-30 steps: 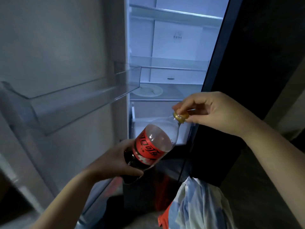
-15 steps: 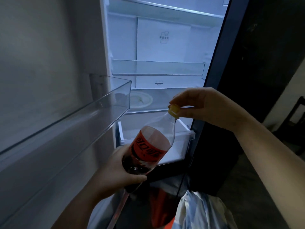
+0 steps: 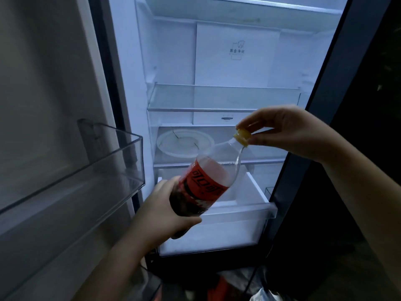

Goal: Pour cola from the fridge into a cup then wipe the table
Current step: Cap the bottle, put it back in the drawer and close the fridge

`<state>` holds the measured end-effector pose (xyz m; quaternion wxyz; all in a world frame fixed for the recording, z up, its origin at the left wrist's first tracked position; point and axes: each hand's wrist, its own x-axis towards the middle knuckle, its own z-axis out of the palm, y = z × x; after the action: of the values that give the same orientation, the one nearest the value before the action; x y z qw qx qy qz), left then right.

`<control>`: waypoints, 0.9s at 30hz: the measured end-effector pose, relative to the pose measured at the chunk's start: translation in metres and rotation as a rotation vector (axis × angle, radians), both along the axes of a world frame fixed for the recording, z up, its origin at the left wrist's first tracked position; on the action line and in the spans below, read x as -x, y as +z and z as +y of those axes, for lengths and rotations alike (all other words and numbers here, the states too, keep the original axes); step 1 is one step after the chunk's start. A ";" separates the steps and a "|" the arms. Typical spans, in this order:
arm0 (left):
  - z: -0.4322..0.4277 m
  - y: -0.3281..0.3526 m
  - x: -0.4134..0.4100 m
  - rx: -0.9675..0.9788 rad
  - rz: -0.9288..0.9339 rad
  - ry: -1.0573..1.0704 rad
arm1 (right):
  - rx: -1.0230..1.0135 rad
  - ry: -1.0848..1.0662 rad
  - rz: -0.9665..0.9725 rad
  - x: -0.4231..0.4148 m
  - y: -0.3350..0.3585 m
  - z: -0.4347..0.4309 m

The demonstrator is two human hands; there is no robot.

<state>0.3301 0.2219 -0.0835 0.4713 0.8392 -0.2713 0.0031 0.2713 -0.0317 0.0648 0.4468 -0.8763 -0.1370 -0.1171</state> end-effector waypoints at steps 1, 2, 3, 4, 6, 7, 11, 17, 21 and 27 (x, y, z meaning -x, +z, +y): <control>-0.007 -0.001 -0.005 -0.009 -0.008 0.014 | 0.016 0.000 0.006 -0.007 -0.001 -0.008; -0.014 -0.003 -0.009 -0.011 -0.011 0.022 | 0.033 0.001 0.012 -0.014 -0.002 -0.015; -0.020 -0.007 -0.014 -0.008 -0.010 0.026 | 0.048 0.001 0.013 -0.021 -0.005 -0.021; -0.025 -0.011 -0.018 -0.004 -0.006 0.031 | 0.057 0.001 0.011 -0.027 -0.008 -0.026; -0.033 -0.019 -0.025 -0.003 -0.002 0.048 | 0.059 0.009 0.007 -0.038 -0.016 -0.035; -0.037 -0.023 -0.028 -0.006 -0.005 0.053 | 0.059 0.017 0.008 -0.043 -0.020 -0.038; -0.047 -0.031 -0.034 0.053 0.006 0.026 | 0.066 0.034 0.015 -0.056 -0.029 -0.049; -0.053 -0.041 -0.040 0.037 0.018 0.038 | 0.048 0.035 0.033 -0.065 -0.029 -0.057; -0.057 -0.046 -0.040 0.126 0.037 0.032 | -0.009 0.067 0.029 -0.069 -0.026 -0.056; -0.054 -0.042 -0.051 -0.003 0.041 0.021 | 0.080 0.028 0.031 -0.074 -0.029 -0.062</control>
<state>0.3809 0.1675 -0.1251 0.4754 0.8426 -0.2528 -0.0096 0.3457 -0.0936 0.0357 0.4151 -0.8931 -0.1469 -0.0919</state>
